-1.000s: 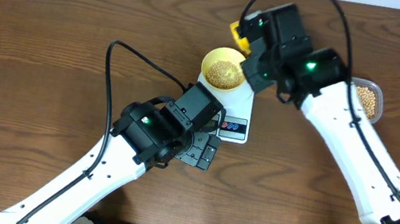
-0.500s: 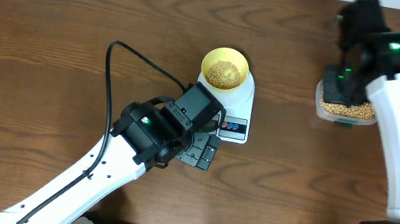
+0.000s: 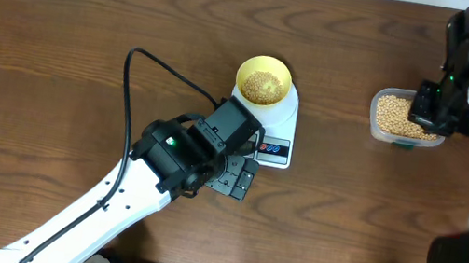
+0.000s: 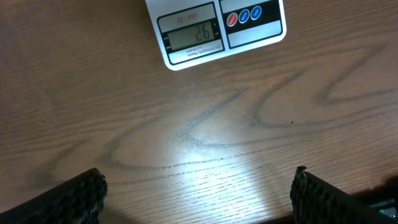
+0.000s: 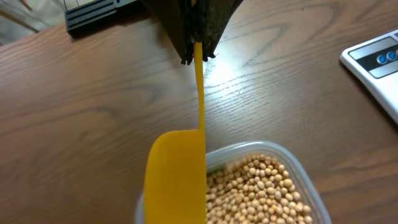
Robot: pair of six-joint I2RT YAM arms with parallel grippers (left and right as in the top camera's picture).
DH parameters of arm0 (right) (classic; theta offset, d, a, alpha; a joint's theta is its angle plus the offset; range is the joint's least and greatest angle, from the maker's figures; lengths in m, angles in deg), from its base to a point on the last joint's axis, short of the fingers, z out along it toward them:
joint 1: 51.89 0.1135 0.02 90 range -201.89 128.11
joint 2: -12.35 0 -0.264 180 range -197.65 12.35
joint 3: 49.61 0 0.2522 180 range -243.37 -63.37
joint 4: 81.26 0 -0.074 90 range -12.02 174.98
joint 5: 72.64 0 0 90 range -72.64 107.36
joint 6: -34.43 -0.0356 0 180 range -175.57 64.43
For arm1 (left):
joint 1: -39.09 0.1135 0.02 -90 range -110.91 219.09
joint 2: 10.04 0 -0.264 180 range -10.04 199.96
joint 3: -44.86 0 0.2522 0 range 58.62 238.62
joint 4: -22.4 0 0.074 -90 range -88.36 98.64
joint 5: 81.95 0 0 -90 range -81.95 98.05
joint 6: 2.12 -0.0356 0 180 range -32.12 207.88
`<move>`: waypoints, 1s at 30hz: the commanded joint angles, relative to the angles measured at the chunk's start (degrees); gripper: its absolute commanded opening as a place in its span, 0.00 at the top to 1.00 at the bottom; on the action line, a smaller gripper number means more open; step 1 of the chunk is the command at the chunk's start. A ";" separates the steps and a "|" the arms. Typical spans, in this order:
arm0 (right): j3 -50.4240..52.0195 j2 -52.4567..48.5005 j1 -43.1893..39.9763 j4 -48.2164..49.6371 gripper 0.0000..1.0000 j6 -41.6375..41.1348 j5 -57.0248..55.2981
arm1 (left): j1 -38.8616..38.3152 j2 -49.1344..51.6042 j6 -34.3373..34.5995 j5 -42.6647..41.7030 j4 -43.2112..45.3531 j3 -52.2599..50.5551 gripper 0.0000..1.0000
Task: Scoop item into bowl and weigh 50g on scale
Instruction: 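Move the empty scoop back over the soybean tub with right gripper, then dip the scoop into the soybeans again with the right gripper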
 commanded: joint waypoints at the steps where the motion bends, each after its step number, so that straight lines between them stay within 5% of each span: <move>1: -0.79 -3.08 -0.02 0.72 0.99 -0.50 1.29 | 0.13 0.33 -0.52 0.70 -0.13 0.74 0.03; 30: -0.68 -8.63 -3.78 4.31 0.99 0.42 -0.42 | 0.13 0.33 -0.52 0.72 -0.13 0.74 0.03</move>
